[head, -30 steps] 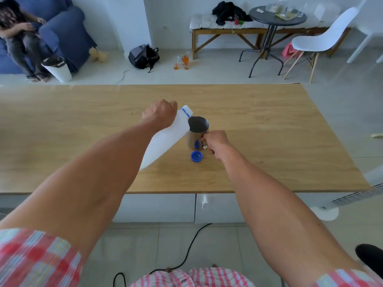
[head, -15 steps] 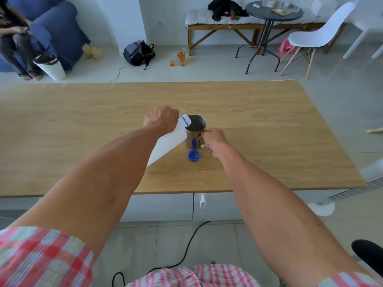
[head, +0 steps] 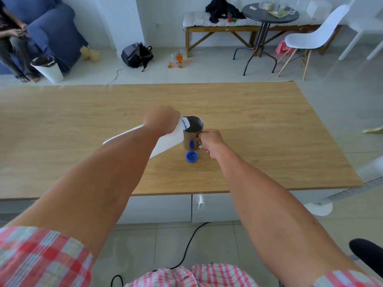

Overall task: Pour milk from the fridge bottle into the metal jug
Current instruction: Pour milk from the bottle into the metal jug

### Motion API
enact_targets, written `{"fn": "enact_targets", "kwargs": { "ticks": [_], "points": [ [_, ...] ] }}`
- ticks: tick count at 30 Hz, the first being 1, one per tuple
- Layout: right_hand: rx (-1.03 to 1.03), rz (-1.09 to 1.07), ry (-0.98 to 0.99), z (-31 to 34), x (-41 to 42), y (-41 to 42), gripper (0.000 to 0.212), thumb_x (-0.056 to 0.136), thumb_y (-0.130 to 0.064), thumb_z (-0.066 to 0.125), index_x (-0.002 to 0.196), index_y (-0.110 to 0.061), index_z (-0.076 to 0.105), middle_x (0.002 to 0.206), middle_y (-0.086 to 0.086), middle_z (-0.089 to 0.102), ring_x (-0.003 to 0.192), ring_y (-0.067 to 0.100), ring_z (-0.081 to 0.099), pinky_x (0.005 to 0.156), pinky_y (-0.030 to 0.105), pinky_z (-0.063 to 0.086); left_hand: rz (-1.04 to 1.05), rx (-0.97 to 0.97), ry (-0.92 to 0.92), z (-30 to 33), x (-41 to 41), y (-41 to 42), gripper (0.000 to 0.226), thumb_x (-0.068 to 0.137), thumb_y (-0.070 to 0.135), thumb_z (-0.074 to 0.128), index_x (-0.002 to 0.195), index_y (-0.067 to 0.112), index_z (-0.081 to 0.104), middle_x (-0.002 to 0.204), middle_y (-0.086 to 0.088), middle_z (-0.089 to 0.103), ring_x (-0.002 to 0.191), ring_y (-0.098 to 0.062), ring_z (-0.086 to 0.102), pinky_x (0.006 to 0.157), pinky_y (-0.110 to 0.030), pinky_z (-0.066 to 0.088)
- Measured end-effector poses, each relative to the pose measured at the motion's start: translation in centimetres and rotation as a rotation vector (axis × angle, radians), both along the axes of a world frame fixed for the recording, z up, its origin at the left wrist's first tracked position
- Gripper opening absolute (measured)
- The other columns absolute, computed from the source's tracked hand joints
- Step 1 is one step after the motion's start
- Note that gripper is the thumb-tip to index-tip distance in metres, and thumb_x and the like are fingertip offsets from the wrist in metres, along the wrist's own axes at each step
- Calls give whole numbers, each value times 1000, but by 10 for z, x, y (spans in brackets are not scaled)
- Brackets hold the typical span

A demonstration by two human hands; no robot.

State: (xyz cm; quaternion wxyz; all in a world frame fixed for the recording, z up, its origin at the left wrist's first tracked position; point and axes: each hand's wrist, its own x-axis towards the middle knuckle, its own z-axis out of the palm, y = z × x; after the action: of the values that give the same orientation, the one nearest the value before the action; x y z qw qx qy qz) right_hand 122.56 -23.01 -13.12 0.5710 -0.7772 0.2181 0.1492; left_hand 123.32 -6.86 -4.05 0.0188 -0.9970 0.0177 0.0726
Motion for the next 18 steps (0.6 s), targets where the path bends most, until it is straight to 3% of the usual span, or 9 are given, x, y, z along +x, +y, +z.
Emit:
{"fn": "enact_targets", "kwargs": {
  "ticks": [10,14,18],
  "points": [
    [-4,-2,1,-2,3,0,23,97,0,45,93,-9,65,86,9,59,59,16,39,48,27,30,-63,73,9,4,2,-3,26,100,15,46,115,21,66,100,-8,61,91,-32,63,81,-43,56],
    [-9,0,2,-3,3,-1,22,96,1,44,93,-10,64,85,9,58,58,15,37,48,27,30,-78,116,13,4,3,-4,27,99,15,48,119,21,66,97,-6,59,86,-31,60,73,-39,53],
    [2,0,22,-4,6,0,23,95,1,44,93,-11,63,87,9,57,66,19,39,48,28,29,-99,151,8,5,4,-5,28,99,16,50,122,21,66,100,-6,58,96,-33,63,77,-42,54]
  ]
}}
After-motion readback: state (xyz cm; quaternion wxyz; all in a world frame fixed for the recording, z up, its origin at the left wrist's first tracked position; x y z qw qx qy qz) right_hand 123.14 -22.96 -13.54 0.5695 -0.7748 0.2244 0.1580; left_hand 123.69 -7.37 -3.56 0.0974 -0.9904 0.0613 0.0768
